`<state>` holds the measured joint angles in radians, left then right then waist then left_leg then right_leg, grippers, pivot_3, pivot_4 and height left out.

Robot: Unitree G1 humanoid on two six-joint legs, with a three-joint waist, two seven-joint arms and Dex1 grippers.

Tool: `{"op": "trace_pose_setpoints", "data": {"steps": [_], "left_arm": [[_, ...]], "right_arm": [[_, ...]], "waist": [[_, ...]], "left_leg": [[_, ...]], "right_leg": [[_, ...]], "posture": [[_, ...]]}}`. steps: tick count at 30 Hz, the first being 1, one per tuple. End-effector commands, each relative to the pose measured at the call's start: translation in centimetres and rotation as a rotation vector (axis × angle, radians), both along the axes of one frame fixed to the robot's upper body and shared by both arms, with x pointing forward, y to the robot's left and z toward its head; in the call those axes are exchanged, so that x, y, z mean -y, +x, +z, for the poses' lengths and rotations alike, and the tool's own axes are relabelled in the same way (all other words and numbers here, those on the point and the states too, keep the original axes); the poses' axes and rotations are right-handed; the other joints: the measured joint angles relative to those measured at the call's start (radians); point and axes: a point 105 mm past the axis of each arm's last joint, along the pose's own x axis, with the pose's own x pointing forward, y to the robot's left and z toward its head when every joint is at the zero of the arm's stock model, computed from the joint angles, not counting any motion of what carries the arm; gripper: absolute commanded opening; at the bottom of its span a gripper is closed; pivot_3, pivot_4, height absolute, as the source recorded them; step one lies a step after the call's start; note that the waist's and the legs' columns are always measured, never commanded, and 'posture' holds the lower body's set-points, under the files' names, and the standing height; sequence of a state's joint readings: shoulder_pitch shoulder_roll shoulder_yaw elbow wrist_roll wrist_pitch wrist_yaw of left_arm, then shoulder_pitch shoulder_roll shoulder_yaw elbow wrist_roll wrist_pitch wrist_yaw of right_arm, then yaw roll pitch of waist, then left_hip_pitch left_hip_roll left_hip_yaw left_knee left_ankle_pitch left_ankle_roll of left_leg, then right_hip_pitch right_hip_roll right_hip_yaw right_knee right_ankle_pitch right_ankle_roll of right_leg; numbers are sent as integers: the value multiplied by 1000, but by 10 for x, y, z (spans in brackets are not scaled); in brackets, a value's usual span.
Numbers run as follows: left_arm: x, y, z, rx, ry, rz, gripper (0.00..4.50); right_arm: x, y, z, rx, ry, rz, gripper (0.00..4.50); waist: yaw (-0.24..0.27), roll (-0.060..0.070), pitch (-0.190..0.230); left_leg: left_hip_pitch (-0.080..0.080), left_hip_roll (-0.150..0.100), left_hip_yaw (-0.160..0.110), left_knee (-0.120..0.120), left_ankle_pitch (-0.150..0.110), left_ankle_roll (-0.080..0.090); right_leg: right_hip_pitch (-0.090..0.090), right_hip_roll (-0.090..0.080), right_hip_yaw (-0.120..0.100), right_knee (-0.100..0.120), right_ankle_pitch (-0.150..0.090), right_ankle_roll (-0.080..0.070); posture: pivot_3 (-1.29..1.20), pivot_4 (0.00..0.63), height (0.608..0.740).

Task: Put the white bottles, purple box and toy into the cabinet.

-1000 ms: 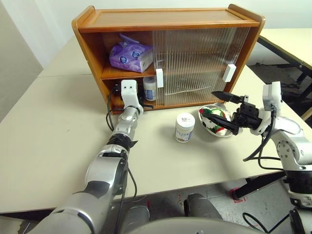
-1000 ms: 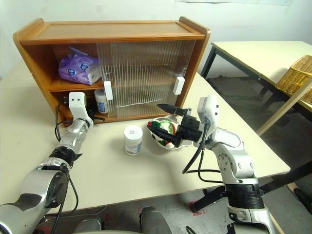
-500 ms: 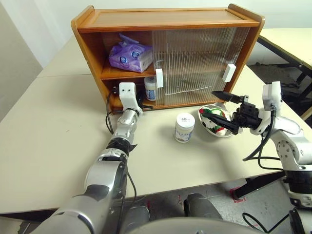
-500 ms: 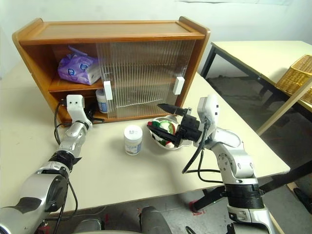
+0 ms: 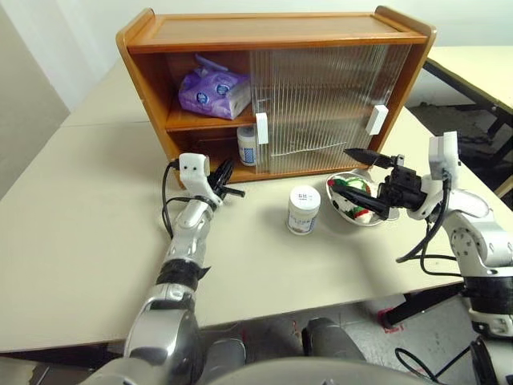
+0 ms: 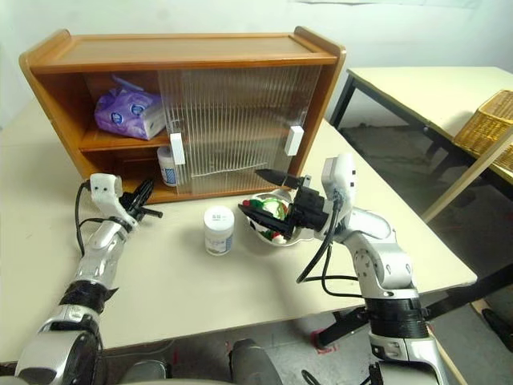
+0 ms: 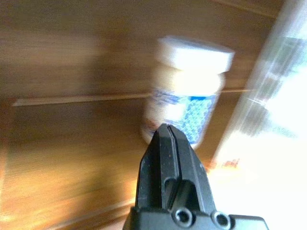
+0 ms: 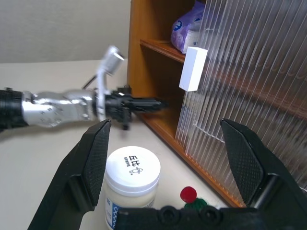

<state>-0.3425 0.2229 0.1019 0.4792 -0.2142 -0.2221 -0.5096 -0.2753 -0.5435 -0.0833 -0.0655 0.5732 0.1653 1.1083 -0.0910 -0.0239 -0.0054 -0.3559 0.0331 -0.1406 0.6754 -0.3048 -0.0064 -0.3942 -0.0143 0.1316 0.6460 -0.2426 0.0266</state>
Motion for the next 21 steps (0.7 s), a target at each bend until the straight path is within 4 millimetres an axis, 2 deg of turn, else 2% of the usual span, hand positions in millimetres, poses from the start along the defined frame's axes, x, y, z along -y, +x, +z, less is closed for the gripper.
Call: {"op": "trace_pose_setpoints", "data": {"steps": [1, 6, 14, 21], "left_arm": [[3, -18, 28, 69, 42, -171, 25], [15, -36, 34, 5, 67, -402, 1481], [45, -48, 23, -107, 80, -653, 4387], [65, -51, -1, -177, 163, -785, 4448]], "right_arm": [[1, 0, -3, -10, -9, 4, 4500], [1, 0, -5, -14, -10, 7, 4500], [6, -3, -8, -18, -20, -15, 4500], [12, -6, -8, -18, -27, -37, 4500]], "waist": [[1, 0, 0], [17, 2, -1], [11, 2, -1], [3, 2, -1]], "left_leg": [[0, 0, 0, 0, 0, 0], [0, 0, 0, 0, 0, 0], [0, 0, 0, 0, 0, 0], [0, 0, 0, 0, -1, 0]], "right_leg": [[0, 0, 0, 0, 0, 0], [0, 0, 0, 0, 1, -4], [-2, 0, 0, 0, 2, -6], [-2, 0, 0, 0, 1, -6]], "posture": [[-161, 0, 740], [-161, 0, 740], [-184, 0, 740], [-216, 0, 740]]}}
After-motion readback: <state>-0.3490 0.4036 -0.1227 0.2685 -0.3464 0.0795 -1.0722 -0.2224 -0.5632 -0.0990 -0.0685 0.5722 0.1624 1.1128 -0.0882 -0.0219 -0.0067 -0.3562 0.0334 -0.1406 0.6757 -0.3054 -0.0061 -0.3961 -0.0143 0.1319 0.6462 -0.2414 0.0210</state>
